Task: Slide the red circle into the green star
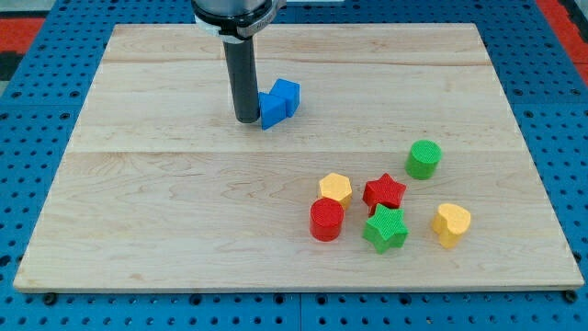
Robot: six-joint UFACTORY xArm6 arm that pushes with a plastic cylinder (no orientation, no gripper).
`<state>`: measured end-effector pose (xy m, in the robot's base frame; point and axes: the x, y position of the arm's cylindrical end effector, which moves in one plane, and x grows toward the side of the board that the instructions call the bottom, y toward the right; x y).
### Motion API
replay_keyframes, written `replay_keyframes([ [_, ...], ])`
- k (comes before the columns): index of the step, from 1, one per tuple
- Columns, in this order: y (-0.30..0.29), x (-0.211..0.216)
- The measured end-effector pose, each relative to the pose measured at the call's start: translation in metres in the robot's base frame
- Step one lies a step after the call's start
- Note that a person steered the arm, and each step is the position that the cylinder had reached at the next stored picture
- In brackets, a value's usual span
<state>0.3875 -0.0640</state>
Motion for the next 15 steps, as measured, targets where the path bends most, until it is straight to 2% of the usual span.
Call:
replay_keyframes([
  [1,-0.004,0.022],
  [2,0.019,0.053],
  [4,0.036,0.126],
  [5,0.04,0.146],
  [7,0.108,0.164],
  [9,0.114,0.197],
  [11,0.158,0.178],
  [13,0.028,0.199],
  [14,0.016,0.149],
  [15,0.016,0.137],
])
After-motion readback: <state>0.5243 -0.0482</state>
